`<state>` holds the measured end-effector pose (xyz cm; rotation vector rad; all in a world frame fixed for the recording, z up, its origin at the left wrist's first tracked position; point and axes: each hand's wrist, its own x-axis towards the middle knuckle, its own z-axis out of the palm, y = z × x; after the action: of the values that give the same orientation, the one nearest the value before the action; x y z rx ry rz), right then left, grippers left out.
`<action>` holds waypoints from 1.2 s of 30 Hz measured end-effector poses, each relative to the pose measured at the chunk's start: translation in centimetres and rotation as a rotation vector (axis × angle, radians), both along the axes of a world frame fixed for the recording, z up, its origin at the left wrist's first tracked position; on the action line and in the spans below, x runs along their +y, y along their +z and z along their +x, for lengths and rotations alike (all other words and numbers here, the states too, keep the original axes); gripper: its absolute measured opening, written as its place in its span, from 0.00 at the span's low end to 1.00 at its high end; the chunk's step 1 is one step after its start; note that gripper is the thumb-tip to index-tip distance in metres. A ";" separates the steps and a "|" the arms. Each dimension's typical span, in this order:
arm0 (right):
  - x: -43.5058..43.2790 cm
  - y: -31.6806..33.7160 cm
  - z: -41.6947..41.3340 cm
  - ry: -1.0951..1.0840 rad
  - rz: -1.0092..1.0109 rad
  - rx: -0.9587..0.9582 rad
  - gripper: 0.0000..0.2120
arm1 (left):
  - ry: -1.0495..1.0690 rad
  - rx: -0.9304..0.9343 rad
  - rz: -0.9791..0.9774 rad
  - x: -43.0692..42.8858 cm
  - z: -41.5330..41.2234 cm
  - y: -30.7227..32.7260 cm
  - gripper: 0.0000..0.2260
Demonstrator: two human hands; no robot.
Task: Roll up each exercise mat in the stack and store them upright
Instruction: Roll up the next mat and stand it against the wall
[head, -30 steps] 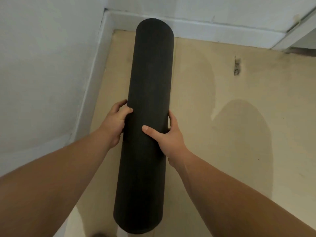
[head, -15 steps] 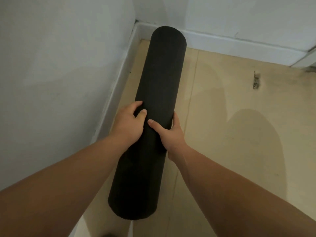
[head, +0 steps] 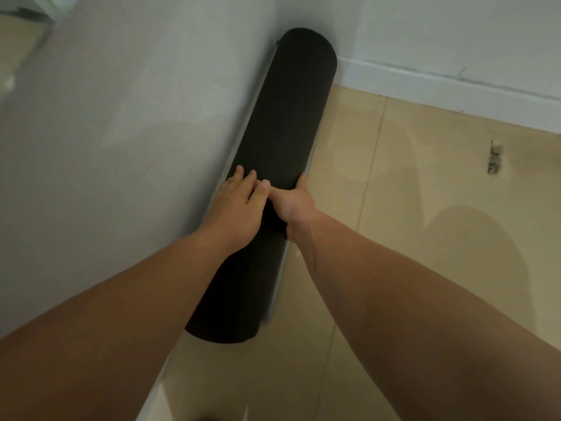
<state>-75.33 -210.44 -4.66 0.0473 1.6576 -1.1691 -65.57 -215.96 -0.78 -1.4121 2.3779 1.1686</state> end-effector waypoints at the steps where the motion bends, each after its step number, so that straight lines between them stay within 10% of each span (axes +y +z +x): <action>1: 0.0 0.0 -0.2 0.020 0.015 -0.005 0.64 | -0.013 -0.013 -0.020 0.2 -0.1 0.0 0.27; 15: 11.1 10.0 -9.3 0.194 0.258 0.227 0.34 | -0.090 -0.221 -0.160 4.3 -6.7 10.0 0.35; 36: 46.5 74.9 -15.7 -0.234 0.259 0.277 0.27 | -0.361 0.013 0.035 31.2 -15.6 70.3 0.31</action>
<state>-91.07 -163.99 70.24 0.2584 2.0868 -1.1655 -81.19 -184.79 69.50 -0.9117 2.4684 1.1146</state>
